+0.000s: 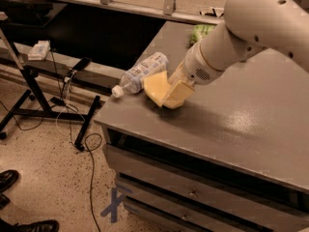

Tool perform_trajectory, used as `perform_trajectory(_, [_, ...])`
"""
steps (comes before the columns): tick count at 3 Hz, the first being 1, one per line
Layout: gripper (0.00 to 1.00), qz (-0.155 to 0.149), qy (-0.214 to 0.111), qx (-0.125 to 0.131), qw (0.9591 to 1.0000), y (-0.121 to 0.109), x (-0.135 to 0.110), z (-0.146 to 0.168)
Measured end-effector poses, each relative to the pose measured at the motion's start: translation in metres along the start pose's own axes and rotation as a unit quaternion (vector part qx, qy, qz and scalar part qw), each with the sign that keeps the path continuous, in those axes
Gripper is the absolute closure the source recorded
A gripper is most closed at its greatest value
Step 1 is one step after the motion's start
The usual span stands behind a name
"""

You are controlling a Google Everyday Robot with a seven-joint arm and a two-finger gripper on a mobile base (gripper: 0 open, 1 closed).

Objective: Move sponge near blue plastic bottle

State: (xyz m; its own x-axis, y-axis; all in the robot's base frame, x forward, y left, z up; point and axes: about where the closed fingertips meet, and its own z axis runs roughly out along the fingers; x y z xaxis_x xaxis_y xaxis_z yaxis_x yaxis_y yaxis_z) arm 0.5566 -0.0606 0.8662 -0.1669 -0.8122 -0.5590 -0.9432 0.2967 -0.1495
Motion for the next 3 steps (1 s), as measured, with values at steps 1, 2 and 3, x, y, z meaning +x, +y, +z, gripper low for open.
perform_trajectory(1, [0.82,0.000,-0.003,-0.011,0.9999,0.0008,-0.0072,0.0125])
perform_trajectory(2, [0.60,0.003,-0.001,-0.017,0.9999,0.0013,-0.0080,0.0187])
perform_trajectory(3, [0.37,0.005,0.002,-0.020,0.9998,0.0023,-0.0076,0.0224])
